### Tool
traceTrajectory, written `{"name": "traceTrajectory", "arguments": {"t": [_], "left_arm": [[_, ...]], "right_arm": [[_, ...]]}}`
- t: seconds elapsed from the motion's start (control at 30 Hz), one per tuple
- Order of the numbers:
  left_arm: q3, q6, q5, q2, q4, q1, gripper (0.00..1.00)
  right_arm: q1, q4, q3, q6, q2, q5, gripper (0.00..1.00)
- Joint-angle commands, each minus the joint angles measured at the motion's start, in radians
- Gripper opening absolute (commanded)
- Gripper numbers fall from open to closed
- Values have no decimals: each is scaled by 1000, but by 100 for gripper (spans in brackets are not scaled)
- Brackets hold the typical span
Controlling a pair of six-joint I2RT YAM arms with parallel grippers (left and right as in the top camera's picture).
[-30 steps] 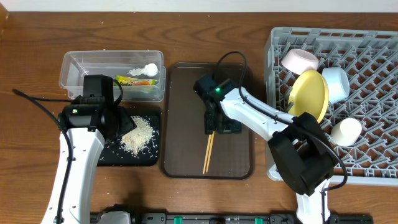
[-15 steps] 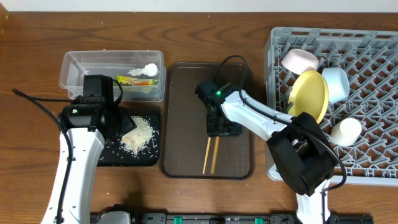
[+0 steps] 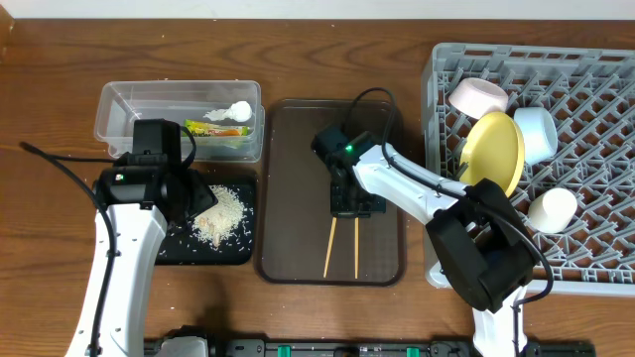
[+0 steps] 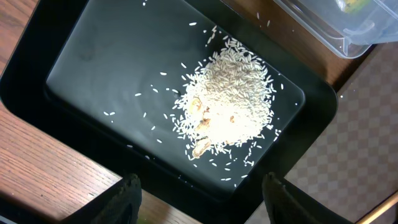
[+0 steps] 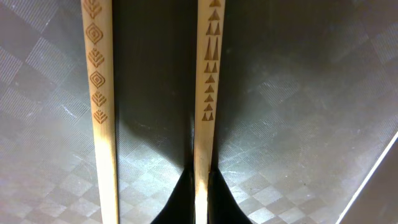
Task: Sort waste into correct bins and load items into the dishwasher rack
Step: 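Carry the chopstick with the right gripper and insert it into the rack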
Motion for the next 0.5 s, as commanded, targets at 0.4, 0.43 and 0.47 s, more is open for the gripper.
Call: {"name": "traceTrajectory", "arguments": {"t": [0.4, 0.43, 0.47], "left_arm": [[-10, -2, 2, -8, -5, 4, 66], [-10, -2, 2, -8, -5, 4, 65], [-10, -2, 2, -8, -5, 4, 66]], "right_arm": [[-134, -13, 28, -216, -188, -69, 1], [-154, -14, 28, -250, -226, -69, 1], [-175, -16, 28, -282, -267, -69, 1]]}}
